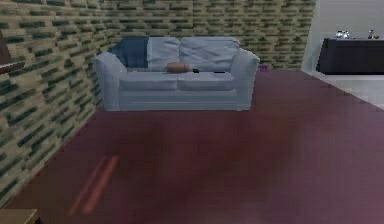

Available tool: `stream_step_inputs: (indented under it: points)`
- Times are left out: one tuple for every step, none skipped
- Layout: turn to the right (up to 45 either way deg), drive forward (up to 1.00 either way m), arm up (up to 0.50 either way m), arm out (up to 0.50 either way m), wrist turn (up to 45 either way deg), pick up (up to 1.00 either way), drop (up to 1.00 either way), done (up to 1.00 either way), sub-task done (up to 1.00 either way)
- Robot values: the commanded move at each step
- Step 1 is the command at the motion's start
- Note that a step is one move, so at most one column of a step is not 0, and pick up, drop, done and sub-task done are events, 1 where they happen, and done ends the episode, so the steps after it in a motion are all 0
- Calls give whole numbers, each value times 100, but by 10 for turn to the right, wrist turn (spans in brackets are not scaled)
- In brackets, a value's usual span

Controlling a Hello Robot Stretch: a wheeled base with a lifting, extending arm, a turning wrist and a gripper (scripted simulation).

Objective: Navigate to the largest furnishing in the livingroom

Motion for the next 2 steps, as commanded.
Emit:
stream_step_inputs:
  points:
    - [0, 100, 0, 0, 0, 0, 0, 0, 0]
    - [0, 100, 0, 0, 0, 0, 0, 0, 0]
